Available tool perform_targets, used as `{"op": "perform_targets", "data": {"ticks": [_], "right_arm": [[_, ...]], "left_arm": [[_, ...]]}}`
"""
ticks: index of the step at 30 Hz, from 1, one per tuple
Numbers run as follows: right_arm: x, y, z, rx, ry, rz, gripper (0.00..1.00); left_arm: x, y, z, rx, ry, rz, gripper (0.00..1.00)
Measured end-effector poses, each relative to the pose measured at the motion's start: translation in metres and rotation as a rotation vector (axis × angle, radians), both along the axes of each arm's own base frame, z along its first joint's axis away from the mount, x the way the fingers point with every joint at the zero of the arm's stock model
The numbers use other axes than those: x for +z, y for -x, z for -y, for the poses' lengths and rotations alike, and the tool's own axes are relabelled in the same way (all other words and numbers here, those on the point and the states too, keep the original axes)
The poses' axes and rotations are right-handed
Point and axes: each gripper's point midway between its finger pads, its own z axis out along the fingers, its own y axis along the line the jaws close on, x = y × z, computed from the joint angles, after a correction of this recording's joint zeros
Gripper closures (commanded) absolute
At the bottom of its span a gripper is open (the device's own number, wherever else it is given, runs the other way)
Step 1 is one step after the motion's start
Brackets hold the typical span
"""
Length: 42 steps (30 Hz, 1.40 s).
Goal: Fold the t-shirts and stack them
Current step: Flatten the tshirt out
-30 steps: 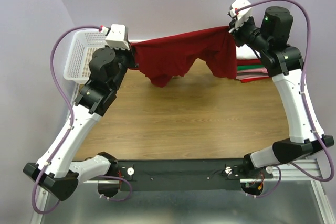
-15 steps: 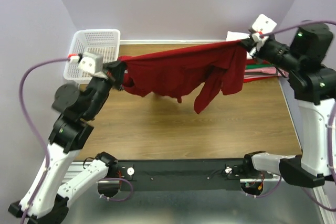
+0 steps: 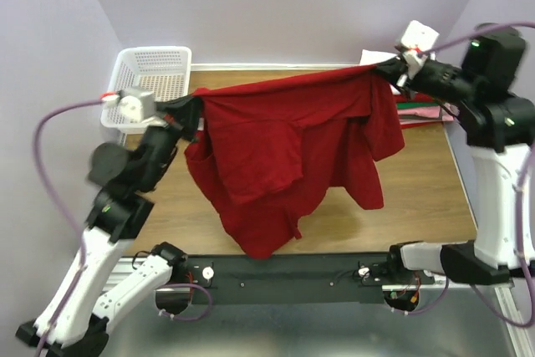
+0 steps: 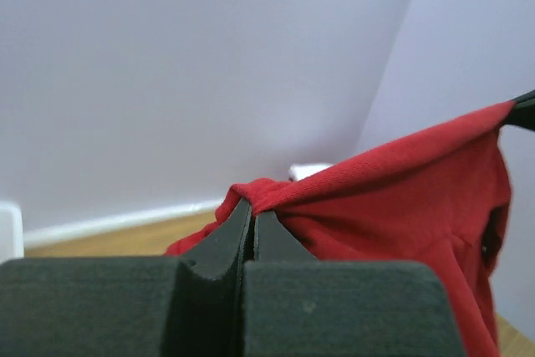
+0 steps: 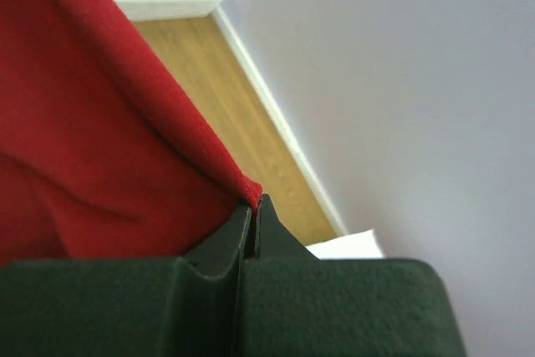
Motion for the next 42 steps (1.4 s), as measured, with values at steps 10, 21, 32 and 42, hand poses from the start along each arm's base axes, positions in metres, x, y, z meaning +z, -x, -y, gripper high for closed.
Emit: {"op": "perform_targets", "data": {"ticks": [10, 21, 32, 42], "right_arm": [[-0.206, -0.183, -0.019, -0.109, 0.047, -0.421, 0.15], [-0.28, -0.196, -0.007, -0.319, -0.022, -0.632, 0.09], [-0.361, -0.007, -0.009, -0.042, 0.08, -0.839, 0.09], [-0.385, 0.008, 0.024, -0.13, 0.012, -0.893, 0.09]], "left_arm": [[-0.238, -0.197, -0.012, 0.28, -0.024, -0.66, 0.34], [-0.195, -0.231, -0.018, 0.229, -0.026, -0.633, 0.31], [-0.317, -0.115, 0.021, -0.009, -0.081, -0.875, 0.36], [-0.399, -0.11, 0.009, 0.176, 0.06, -1.143, 0.48]]}}
